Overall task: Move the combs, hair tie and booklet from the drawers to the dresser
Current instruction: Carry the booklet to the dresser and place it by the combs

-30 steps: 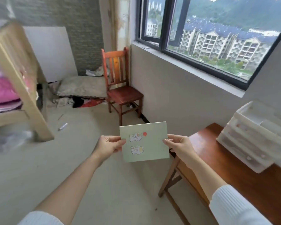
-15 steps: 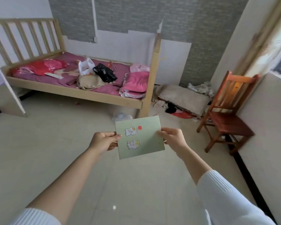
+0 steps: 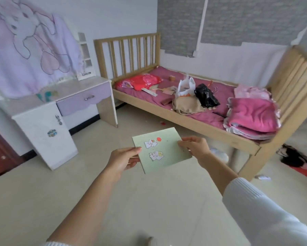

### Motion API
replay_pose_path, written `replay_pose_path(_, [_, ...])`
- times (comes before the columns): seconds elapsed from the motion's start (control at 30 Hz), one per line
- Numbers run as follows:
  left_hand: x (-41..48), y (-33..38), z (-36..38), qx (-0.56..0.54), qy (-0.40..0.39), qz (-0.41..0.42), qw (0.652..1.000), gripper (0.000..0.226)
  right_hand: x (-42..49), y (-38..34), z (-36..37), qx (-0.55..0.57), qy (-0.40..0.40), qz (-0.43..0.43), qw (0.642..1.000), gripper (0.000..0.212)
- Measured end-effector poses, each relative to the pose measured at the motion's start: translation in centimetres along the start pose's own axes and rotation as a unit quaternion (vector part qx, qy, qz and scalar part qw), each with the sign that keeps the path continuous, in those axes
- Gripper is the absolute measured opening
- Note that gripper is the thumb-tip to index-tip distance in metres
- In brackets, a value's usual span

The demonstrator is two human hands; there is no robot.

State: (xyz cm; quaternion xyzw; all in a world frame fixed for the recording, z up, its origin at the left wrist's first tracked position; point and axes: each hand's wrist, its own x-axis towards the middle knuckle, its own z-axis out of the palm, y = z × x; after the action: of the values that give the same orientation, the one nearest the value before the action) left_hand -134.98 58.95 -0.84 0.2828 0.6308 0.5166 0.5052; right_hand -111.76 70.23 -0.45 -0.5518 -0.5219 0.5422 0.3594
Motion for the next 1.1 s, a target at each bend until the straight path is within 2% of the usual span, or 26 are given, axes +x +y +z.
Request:
replay_pose_path(0.13, [9.0,3.4,-4.8,-0.027,0.004,-0.021,0.999,0.017,9.8,-3.2,6.7,0.028,-0.031,0.015,0.999,0.012])
replay_pose_path(0.27, [19.4,8.3,-10.7,-0.056,0.009,-0.045,0.997,0.014,21.8,-8.2,15.2,0.075,-0.080,0.064,0.992,0.013])
replay_pose_path(0.4, [27.3,12.0,-15.5,-0.079,0.063,-0.036,0.994,0.019,29.8,-12.3,23.5,0.146,-0.114,0.100,0.978,0.008])
replay_pose_path(0.53, [35.7,14.9,-20.3,-0.161,0.140,-0.024,0.977,0.012,36.1,-14.4,33.3,0.215,-0.149,0.131,0.956,0.015])
replay_pose_path(0.67, [44.8,16.9,-25.3,-0.242,0.195,-0.023,0.950,0.006,41.8,-15.4,44.1,0.196,-0.197,0.132,0.951,0.011])
replay_pose_path(0.77, [51.6,18.1,-30.0,-0.261,0.197,-0.022,0.945,0.008,46.7,-16.4,52.0,0.178,-0.165,0.111,0.964,0.007])
replay_pose_path(0.9, [59.6,20.4,-37.3,-0.227,0.193,-0.047,0.953,0.020,54.4,-18.7,60.2,0.146,-0.138,0.118,0.972,0.009])
replay_pose_path(1.0, [65.1,22.2,-42.7,-0.199,0.202,-0.090,0.955,0.016,60.2,-20.6,64.4,0.103,-0.140,0.121,0.977,0.013])
replay_pose_path(1.1, [69.9,23.3,-46.8,-0.149,0.177,-0.131,0.964,0.011,65.0,-21.9,68.6,0.064,-0.161,0.124,0.977,0.018])
